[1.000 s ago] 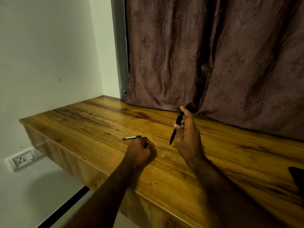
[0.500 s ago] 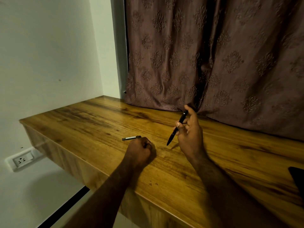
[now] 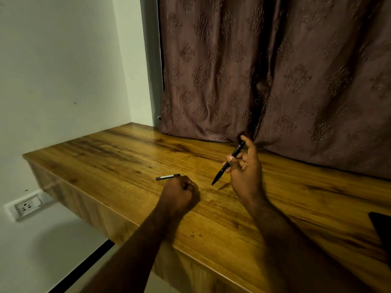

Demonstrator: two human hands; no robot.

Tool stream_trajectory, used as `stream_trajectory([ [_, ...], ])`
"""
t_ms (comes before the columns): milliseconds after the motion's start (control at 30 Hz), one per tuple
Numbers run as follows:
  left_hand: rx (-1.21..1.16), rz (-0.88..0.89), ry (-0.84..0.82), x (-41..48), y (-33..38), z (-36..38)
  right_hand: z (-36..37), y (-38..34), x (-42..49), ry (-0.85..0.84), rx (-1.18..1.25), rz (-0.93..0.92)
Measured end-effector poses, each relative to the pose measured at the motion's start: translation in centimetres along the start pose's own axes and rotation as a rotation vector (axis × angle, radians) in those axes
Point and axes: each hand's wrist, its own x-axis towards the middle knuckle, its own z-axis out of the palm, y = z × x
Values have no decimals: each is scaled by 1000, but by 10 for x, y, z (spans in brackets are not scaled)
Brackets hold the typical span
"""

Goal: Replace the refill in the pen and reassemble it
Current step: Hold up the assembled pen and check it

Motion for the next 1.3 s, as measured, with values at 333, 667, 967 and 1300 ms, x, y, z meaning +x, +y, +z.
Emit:
stream_trajectory([
  [333,5,-5,-1,-3,6,-1,0,-3,0,5,46,15],
  [667,10,1,37,-6,7,0,-2,1,6,84,106,69],
  [967,31,57,16,-11,16,-3,-2,0,6,108,106,74],
  [1300,22,66,28,-10,16,-2,2,-2,4,50,106,48],
])
